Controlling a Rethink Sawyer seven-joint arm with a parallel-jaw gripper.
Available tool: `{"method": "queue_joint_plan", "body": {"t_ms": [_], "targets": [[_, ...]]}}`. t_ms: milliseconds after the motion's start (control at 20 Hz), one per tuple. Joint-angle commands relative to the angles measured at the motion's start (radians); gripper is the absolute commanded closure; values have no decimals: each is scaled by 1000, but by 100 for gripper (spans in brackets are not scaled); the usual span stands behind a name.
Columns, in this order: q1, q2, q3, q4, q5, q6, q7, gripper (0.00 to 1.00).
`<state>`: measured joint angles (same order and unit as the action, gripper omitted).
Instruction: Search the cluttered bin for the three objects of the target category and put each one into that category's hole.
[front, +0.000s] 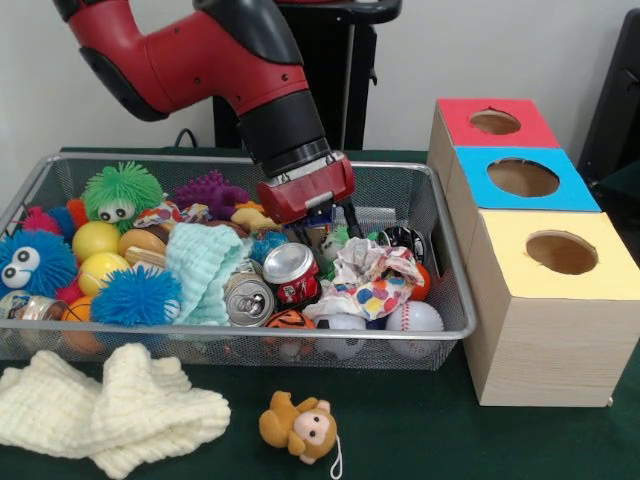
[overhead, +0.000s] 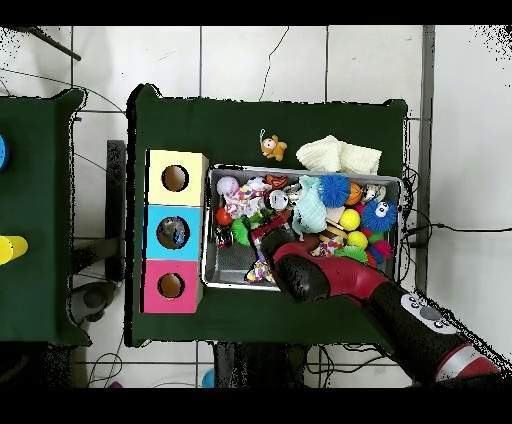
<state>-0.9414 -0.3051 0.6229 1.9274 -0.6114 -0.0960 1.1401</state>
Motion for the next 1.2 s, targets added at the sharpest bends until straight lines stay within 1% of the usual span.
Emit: {"method": "queue_joint_plan", "body": {"t_ms": [50,250,450,500,600,650,700,750,800,850,1000,1100,1200], "targets": [[-21,111,107,-94,-49,142,39,0],[-40,130,144,-86,-64,132,36,0],[-63,112,180,-64,-90,82,58,0],[-62,105,183,-62,-94,74,64,0],[-47,74,166,-60,-108,20,91,0],[-21,38,133,-59,-106,-13,109,0],[-18,14,124,-51,-107,-32,119,0],[3,-18,94,-49,-102,-59,132,0],[3,-31,89,-43,-104,-73,137,0],[20,-50,63,-45,-102,-92,144,0],[59,-88,-1,-48,-98,-138,152,0],[99,-102,-62,-61,-86,-149,153,0],[140,-110,-110,-74,-72,-132,151,0]]}}
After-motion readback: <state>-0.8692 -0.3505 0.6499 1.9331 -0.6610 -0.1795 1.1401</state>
